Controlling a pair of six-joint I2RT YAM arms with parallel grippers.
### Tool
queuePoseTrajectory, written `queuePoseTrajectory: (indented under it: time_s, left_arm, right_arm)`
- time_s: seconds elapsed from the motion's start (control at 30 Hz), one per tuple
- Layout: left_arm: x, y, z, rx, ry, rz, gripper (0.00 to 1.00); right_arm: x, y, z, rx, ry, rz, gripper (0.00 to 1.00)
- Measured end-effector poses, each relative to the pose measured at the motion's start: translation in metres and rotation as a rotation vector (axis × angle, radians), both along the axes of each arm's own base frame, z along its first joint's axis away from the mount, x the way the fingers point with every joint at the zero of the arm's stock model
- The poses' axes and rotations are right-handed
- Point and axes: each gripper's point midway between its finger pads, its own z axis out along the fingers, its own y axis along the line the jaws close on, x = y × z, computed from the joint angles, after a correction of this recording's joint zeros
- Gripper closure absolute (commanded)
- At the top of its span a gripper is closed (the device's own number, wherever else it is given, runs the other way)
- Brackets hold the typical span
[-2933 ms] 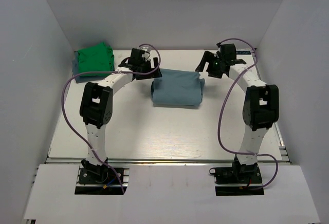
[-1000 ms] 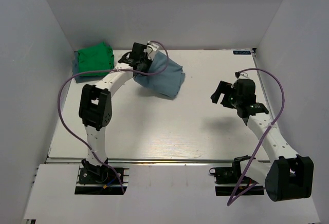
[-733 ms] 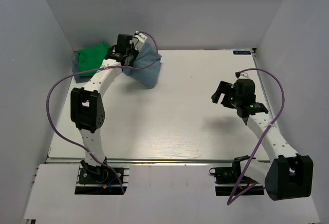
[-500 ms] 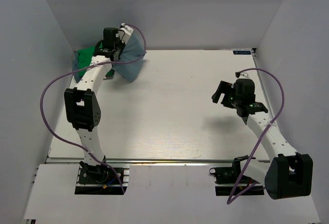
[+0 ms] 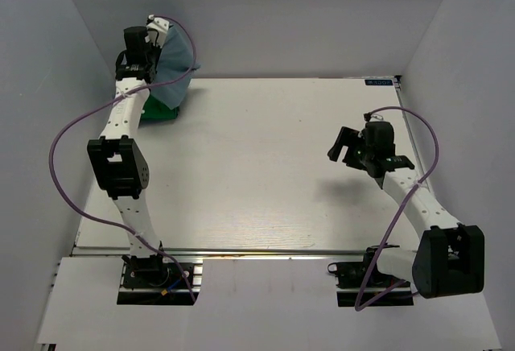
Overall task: Fold and stack the t-shirts
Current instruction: Put the neatly folded tshirt into the corner of the board with the left arm
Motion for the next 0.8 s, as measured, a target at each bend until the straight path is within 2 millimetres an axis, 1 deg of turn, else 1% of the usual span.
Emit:
queuePoseTrajectory:
  time_s: [0.07,0.17,0.27,0.37,0.47,0.53,0.6,0.63,0.67,0.7,0.73,0.77,0.8]
  left_arm:
    - [0.002,0.007,-0.010,-0.020,0.016,0.006,1.00]
    - [0.006,0.017,-0.033,-0.059,0.049,0.017,1.00]
    - [0.012,0.027,-0.065,-0.100,0.095,0.045,1.00]
    - [0.019,0.044,-0.099,-0.139,0.143,0.101,1.00]
    - [0.022,0.064,-0.122,-0.182,0.164,0.168,1.00]
    - [0.017,0.079,-0.133,-0.216,0.178,0.218,1.00]
    - [0.012,0.093,-0.135,-0.253,0.174,0.262,1.00]
    - [0.010,0.099,-0.135,-0.268,0.172,0.280,0.97]
    - [0.008,0.104,-0.134,-0.285,0.165,0.298,0.83]
    - [0.007,0.109,-0.133,-0.298,0.160,0.314,0.67]
    - [0.006,0.114,-0.132,-0.310,0.155,0.328,0.39]
    - [0.004,0.118,-0.130,-0.315,0.152,0.341,0.01]
    - [0.003,0.122,-0.129,-0.318,0.144,0.359,0.00]
  right_arm:
    - [0.001,0.001,-0.002,0.002,0.008,0.004,0.10]
    - [0.004,0.003,-0.001,0.005,0.012,0.008,0.10]
    - [0.008,0.004,0.003,0.008,0.005,0.011,0.10]
    - [0.011,0.004,0.007,0.009,-0.005,0.011,0.10]
    - [0.012,0.004,0.009,0.010,-0.009,0.011,0.10]
    - [0.013,0.004,0.010,0.010,-0.012,0.012,0.10]
    - [0.013,0.005,0.011,0.010,-0.011,0.012,0.10]
    - [0.014,0.005,0.011,0.011,-0.011,0.012,0.10]
    - [0.015,0.005,0.011,0.012,-0.010,0.013,0.10]
    - [0.015,0.006,0.010,0.013,-0.008,0.015,0.10]
    - [0.015,0.007,0.010,0.015,-0.004,0.018,0.10]
    - [0.015,0.007,0.009,0.017,-0.001,0.021,0.10]
    - [0.015,0.008,0.008,0.019,0.002,0.023,0.10]
